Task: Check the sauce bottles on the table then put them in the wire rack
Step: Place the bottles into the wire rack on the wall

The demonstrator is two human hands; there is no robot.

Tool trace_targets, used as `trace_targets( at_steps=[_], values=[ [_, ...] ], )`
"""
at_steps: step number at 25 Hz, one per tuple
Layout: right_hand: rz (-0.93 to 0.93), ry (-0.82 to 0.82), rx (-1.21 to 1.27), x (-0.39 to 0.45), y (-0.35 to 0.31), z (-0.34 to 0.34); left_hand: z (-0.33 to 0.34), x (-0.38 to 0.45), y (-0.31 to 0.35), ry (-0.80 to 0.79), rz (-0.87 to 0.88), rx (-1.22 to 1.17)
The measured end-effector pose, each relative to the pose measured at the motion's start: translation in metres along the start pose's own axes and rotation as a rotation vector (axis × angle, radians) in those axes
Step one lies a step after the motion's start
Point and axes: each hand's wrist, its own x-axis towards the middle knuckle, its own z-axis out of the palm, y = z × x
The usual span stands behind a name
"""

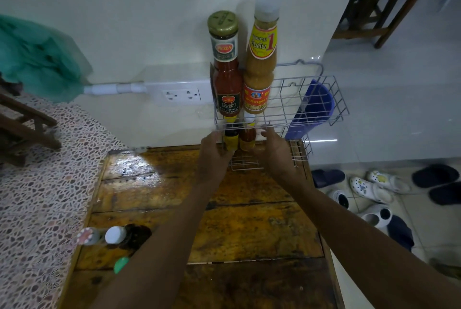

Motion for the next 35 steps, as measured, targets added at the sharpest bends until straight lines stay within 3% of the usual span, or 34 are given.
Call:
trace_targets(
  at_steps=[2, 5, 9, 13, 16, 22, 29, 35],
  values=[
    [-0.082, 0.053, -0.103, -0.029, -0.013, -0.007, -0.009, -0.044, 0.003, 0.034, -0.080, -0.037],
    [-0.205, 0.052, -0.182, -0.078, -0.038, -0.001, -0.022, -0.141, -0.016, -0.035, -0.153, -0.138],
    [-0.283, -0.155, -0.140, -0.130, -0.072, 0.048, -0.058, -0.271, -0.075, 0.059, -0.370, -0.173],
    [-0.331, -0.367, -0.164, -0.165, -0.107, 0.114, -0.116, -0.310, -0.132, 0.287, -0.587, -0.127],
    [-0.249, -0.471, -0.131, -0.178, -0.131, 0.150, -0.144, -0.291, -0.160, 0.355, -0.526, -0.048],
    [-0.212, -0.569, 0.036, -0.177, -0.154, 0.184, -0.152, -0.251, -0.182, 0.206, -0.299, -0.016],
    [-0.102, -0.394, 0.080, -0.199, -0.127, 0.144, -0.145, -0.259, -0.174, 0.162, -0.163, -0.124],
    [-0.032, 0.023, 0.171, -0.170, -0.082, 0.016, -0.090, -0.195, -0.059, 0.043, 0.037, -0.129]
  ],
)
